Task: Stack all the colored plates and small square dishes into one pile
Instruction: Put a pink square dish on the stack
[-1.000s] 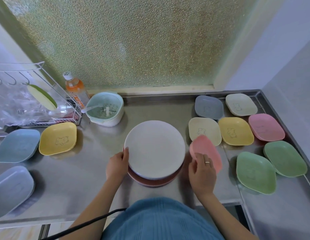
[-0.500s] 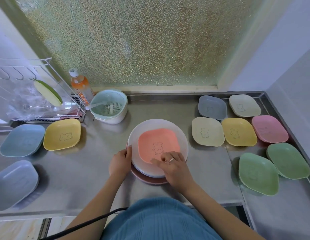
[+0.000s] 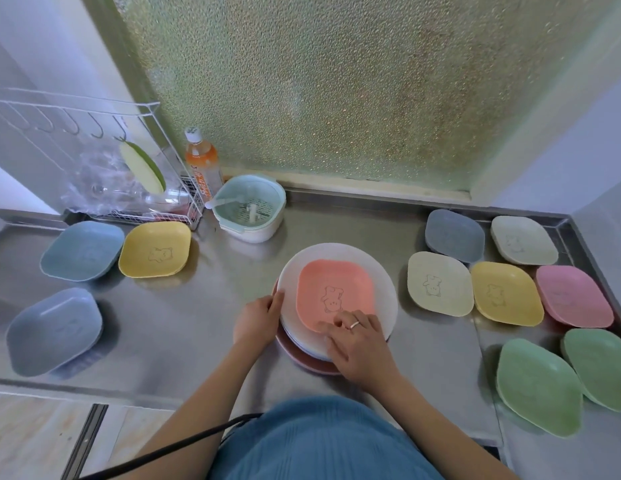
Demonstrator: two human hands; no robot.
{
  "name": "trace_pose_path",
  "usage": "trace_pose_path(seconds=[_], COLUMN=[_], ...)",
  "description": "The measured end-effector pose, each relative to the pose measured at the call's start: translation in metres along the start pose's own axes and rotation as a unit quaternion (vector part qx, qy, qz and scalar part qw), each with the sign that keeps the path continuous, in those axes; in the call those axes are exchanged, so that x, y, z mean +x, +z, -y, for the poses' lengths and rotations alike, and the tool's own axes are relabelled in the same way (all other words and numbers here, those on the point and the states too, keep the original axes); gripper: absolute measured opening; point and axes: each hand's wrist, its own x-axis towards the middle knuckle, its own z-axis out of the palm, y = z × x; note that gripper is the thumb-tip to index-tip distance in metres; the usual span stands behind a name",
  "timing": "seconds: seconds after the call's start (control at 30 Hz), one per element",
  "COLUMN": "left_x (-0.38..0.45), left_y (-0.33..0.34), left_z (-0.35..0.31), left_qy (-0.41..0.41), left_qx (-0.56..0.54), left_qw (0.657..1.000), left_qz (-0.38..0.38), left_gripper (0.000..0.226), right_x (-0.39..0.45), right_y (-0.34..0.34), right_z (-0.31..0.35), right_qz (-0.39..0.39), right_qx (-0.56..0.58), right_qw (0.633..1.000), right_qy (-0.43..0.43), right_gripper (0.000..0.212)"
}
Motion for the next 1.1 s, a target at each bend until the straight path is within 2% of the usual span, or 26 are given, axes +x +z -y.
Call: trace_pose_path(seconds=[0.07, 0.13, 0.17, 0.23, 0.3, 0.33, 0.43, 0.57, 0.77, 0.9, 0.97, 1.0, 1.1], left_x=[0.0, -0.001, -0.002, -0.007, -0.012, -0.014, -0.021, -0.024, -0.026, -0.026, -0.027, -0.028, -0.029], left_y=[0.001, 0.003, 0.004, 0.006, 0.007, 0.007, 0.008, -0.001, -0.032, -0.043, -0.049, -0.053, -0.073], left_z=[0.004, 0.009, 0.009, 0.003, -0.007, -0.011, -0.016, -0.007, 0.025, 0.035, 0.039, 0.044, 0.065], left_qy=[-0.015, -0.034, -0.041, -0.045, -0.022, -0.011, -0.016, -0.072, -0.132, -0.159, -0.164, -0.162, -0.179], left_qx=[-0.02, -0.048, -0.063, -0.102, -0.112, -0.106, -0.145, -0.169, -0.196, -0.216, -0.238, -0.243, -0.207], left_qw=[1.0, 0.998, 0.997, 0.994, 0.993, 0.994, 0.989, 0.98, 0.963, 0.952, 0.947, 0.944, 0.939], left_qz=[-0.002, -0.013, -0.017, -0.019, -0.017, -0.017, -0.016, -0.074, -0.127, -0.145, -0.143, -0.15, -0.209], left_gripper=[0.061, 0.06, 0.056, 0.045, 0.04, 0.041, 0.05, 0.036, 0.045, 0.036, 0.038, 0.038, 0.038], right_x=[-0.001, -0.001, -0.001, 0.002, 0.007, 0.009, 0.016, 0.031, 0.068, 0.084, 0.088, 0.089, 0.094], right_y=[-0.003, -0.005, -0.006, -0.007, -0.007, -0.005, -0.001, 0.005, 0.023, 0.038, 0.041, 0.04, 0.037], right_z=[-0.007, -0.021, -0.031, -0.046, -0.048, -0.047, -0.045, -0.033, -0.004, 0.003, 0.009, 0.015, 0.048], right_qz=[-0.046, -0.092, -0.102, -0.095, -0.058, -0.042, -0.044, -0.006, 0.067, 0.077, 0.058, 0.041, -0.005], right_qx=[0.013, 0.043, 0.087, 0.251, 0.394, 0.424, 0.442, 0.443, 0.454, 0.45, 0.405, 0.369, 0.236], right_qw=[0.995, 0.965, 0.937, 0.862, 0.788, 0.77, 0.752, 0.764, 0.783, 0.798, 0.824, 0.849, 0.94], right_qy=[0.085, 0.242, 0.322, 0.43, 0.469, 0.475, 0.487, 0.469, 0.42, 0.394, 0.392, 0.377, 0.248], right_gripper=[0.037, 0.047, 0.051, 0.055, 0.054, 0.053, 0.05, 0.049, 0.05, 0.051, 0.053, 0.055, 0.056])
